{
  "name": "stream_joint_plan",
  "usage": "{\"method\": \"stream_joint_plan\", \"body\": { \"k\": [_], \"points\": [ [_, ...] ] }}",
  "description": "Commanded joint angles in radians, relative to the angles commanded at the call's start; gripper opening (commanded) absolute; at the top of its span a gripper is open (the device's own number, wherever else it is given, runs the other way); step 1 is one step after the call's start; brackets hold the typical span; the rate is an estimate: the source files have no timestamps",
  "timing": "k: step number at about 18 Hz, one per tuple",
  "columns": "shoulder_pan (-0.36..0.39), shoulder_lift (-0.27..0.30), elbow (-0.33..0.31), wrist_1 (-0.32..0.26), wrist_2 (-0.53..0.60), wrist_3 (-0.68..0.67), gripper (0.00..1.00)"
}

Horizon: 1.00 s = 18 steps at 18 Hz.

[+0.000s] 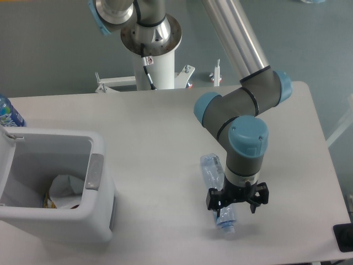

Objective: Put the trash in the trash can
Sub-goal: 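Lower the gripper around the bottle's cap end and close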

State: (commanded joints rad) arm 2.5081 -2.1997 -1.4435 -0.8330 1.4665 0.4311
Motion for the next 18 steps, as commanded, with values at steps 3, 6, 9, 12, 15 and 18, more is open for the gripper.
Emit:
{"method": "stream_joint_plan", "body": {
  "k": [3, 6, 9, 12, 15, 18],
  "points": [
    [-0.014, -0.034, 0.014, 0.006, -0.003, 0.0, 1.0],
    [-0.017, -0.048, 0.017, 0.014, 0.0, 0.0, 1.0],
    [-0.017, -0.058, 0.017, 0.021, 0.002, 0.0, 1.0],
    [-0.018, -0.064, 0.008, 0.041, 0.005, -0.002, 1.0],
    [-0.02, -0.069, 0.005, 0.046, 0.006, -0.002, 1.0],
    [-0.021, -0.077, 0.003, 0.058, 0.009, -0.002, 1.0]
  ]
}}
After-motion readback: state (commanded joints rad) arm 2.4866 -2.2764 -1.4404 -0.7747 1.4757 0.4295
